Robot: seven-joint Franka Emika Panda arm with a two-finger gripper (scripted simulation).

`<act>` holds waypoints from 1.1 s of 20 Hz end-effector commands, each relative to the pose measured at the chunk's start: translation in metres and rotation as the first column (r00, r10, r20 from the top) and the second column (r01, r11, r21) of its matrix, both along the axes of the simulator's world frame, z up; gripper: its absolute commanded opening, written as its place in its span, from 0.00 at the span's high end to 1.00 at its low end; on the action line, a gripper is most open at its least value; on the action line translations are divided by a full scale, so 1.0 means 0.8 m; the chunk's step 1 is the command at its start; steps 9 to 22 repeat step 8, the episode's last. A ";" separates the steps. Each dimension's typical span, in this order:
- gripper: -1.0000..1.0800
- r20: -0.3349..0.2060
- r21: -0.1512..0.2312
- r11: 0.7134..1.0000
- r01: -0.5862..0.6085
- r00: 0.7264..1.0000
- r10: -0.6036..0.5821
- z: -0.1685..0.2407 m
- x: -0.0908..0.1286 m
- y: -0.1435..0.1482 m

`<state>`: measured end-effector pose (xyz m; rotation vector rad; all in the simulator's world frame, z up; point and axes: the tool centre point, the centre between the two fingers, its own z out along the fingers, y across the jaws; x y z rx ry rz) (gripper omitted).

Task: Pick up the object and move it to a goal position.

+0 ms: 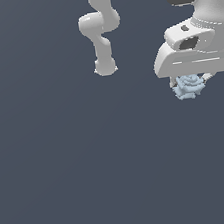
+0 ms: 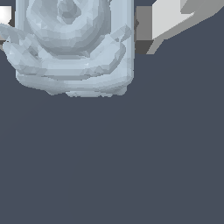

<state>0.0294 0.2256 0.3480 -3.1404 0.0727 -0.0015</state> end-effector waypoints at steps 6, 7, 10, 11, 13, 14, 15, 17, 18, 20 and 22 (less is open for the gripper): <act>1.00 -0.001 0.000 1.000 0.001 1.000 -0.001 0.017 0.003 0.009; 1.00 -0.001 0.000 1.000 0.001 1.000 -0.001 0.017 0.003 0.009; 1.00 -0.001 0.000 1.000 0.001 1.000 -0.001 0.017 0.003 0.009; 1.00 -0.001 0.000 1.000 0.001 1.000 -0.001 0.017 0.003 0.009; 1.00 -0.001 0.000 1.000 0.001 1.000 -0.001 0.017 0.003 0.009; 1.00 -0.001 0.000 1.000 0.001 1.000 -0.001 0.017 0.003 0.009; 1.00 -0.001 0.000 1.000 0.001 1.000 -0.001 0.017 0.003 0.009; 1.00 -0.001 0.000 1.000 0.001 1.000 -0.001 0.017 0.003 0.009; 1.00 -0.001 0.000 1.000 0.001 1.000 -0.001 0.017 0.003 0.009; 1.00 -0.001 0.000 1.000 0.001 1.000 -0.001 0.017 0.003 0.009; 1.00 -0.001 0.000 1.000 0.001 1.000 -0.001 0.017 0.003 0.009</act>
